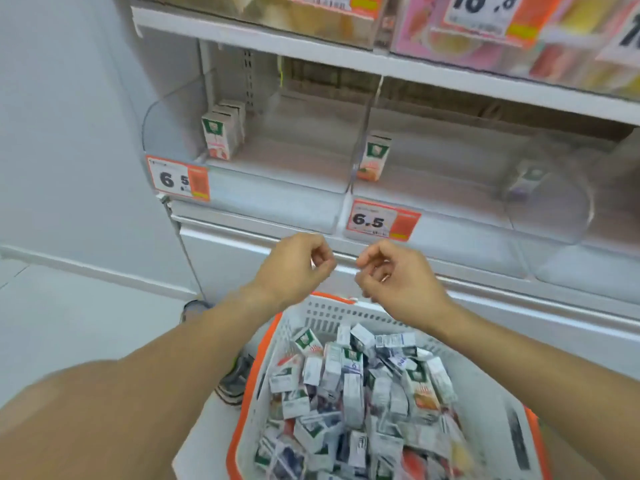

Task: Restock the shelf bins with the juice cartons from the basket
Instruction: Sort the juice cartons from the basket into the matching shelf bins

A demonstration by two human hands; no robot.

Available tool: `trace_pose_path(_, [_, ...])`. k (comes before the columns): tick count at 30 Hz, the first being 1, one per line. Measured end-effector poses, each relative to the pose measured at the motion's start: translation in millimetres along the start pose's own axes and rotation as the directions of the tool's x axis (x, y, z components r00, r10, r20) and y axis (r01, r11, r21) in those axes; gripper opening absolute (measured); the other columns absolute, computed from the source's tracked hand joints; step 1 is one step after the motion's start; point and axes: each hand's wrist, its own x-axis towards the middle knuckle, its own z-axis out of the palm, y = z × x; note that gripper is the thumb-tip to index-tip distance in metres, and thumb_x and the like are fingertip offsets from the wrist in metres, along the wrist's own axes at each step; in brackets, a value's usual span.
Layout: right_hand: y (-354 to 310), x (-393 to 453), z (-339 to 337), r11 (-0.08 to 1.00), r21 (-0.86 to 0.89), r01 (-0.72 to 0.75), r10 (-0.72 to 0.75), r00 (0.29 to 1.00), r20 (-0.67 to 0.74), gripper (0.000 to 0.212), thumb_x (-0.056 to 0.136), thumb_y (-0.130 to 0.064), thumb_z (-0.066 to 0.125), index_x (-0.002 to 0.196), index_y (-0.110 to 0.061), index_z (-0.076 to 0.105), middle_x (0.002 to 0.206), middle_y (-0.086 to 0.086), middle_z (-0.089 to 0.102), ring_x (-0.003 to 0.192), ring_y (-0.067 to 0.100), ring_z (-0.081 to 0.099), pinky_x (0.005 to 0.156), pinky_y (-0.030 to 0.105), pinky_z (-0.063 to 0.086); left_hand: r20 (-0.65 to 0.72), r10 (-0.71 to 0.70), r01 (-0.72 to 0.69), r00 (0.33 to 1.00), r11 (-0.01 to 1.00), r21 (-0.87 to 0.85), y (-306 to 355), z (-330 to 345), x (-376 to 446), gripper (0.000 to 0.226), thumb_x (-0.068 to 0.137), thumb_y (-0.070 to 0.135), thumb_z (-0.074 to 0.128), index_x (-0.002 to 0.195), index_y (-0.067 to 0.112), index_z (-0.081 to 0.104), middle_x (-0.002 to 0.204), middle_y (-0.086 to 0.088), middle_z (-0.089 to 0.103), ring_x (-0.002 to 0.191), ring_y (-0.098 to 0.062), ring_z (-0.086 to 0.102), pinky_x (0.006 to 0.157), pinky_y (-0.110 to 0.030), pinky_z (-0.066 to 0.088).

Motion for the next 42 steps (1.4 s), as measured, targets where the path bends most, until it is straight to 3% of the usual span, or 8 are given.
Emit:
trace_pose_path(7, [126.7,-63.6,5.5,0.929,-0.058,-0.365,0.37,0.918,0.141,0.009,0.088,-0.008,0.066,0.084,-0.016,0.066,0.077,-0.005,0.064,0.072,0.014,0.063,0.068,0.021,0.053,0.377,-0.208,0.178,0.902,0.977,0.113,-9.6,110.0,-48.9,0.008,0.089,0.021,0.065,0.088,0.013,0.068,0.087,-0.003,0.069,0.076,-0.016,0.06,0.076,-0.033,0.051])
trace_pose_path(11, [157.5,-90.1,7.7,0.876,-0.339,-0.344,0.464,0.791,0.398,0.01,0.088,-0.017,0.07,0.097,-0.018,0.065,0.085,-0.013,0.059,0.095,0.015,0.062,0.078,0.017,0.044,0.612,-0.321,0.204,0.722,0.945,0.255,-17.9,147.1,-75.9,0.034,0.091,0.033,0.068,0.119,0.015,0.06,0.106,-0.013,0.063,0.087,-0.025,0.061,0.078,-0.031,0.048])
trace_pose_path(19, [166.0,-103.4,31.5,0.851,-0.494,-0.177,0.494,0.586,0.642,0.092,0.065,-0.058,0.085,0.139,-0.021,0.045,0.132,0.003,0.055,0.115,0.025,0.055,0.095,0.036,0.047,0.615,-0.376,0.159,0.693,0.912,0.379,-22.0,182.6,-87.0,0.069,0.086,0.039,0.074,0.144,0.017,0.044,0.133,-0.014,0.042,0.118,-0.03,0.053,0.1,-0.033,0.041])
trace_pose_path(24, [164.3,-110.8,50.7,0.749,-0.658,0.072,0.474,0.637,0.608,0.09,0.065,-0.058,0.084,0.139,-0.027,0.043,0.112,0.002,0.048,0.106,0.028,0.057,0.093,0.048,0.048,0.653,-0.311,0.109,0.691,0.937,0.331,-21.6,180.0,-80.0,0.063,0.068,0.035,0.089,0.119,0.018,0.056,0.114,-0.003,0.045,0.101,-0.021,0.05,0.084,-0.029,0.043])
trace_pose_path(30, [165.5,-99.9,29.6,0.875,-0.474,-0.101,0.412,0.669,0.618,0.06,0.075,-0.034,0.083,0.129,-0.018,0.06,0.122,0.003,0.063,0.111,0.023,0.061,0.092,0.035,0.052,0.646,-0.328,0.227,0.69,0.945,0.237,-25.9,154.6,-72.7,0.05,0.073,0.021,0.085,0.109,0.026,0.051,0.123,0.003,0.056,0.067,-0.019,0.061,0.064,-0.034,0.052])
trace_pose_path(33, [166.7,-94.8,18.1,0.891,-0.395,-0.226,0.423,0.729,0.538,0.05,0.079,-0.028,0.08,0.125,-0.018,0.062,0.116,0.002,0.065,0.107,0.022,0.062,0.089,0.033,0.052,0.562,-0.376,0.332,0.737,0.925,0.184,-24.0,143.1,-64.2,0.049,0.073,0.025,0.083,0.112,0.022,0.052,0.123,0.005,0.054,0.086,-0.017,0.064,0.074,-0.031,0.052])
trace_pose_path(38, [159.6,-80.1,-7.0,0.872,-0.16,-0.462,0.487,0.786,0.381,0.04,0.083,-0.028,0.077,0.115,-0.019,0.054,0.119,0.01,0.063,0.096,0.026,0.069,0.081,0.041,0.058,0.489,-0.489,0.596,0.723,0.799,-0.082,-8.9,123.8,-44.9,0.046,0.079,0.027,0.079,0.114,0.021,0.05,0.098,-0.008,0.066,0.064,-0.024,0.072,0.07,-0.04,0.062])
trace_pose_path(42, [141.0,-65.0,-37.0,0.873,0.031,-0.486,0.441,0.815,0.377,0.037,0.083,-0.038,0.077,0.109,-0.023,0.054,0.106,0.012,0.073,0.079,0.029,0.075,0.077,0.039,0.06,0.419,-0.402,0.444,0.814,0.896,-0.005,10.8,105.4,-27.3,0.029,0.096,0.05,0.053,0.105,0.023,0.061,0.082,-0.003,0.072,0.052,-0.016,0.064,0.053,-0.024,0.049])
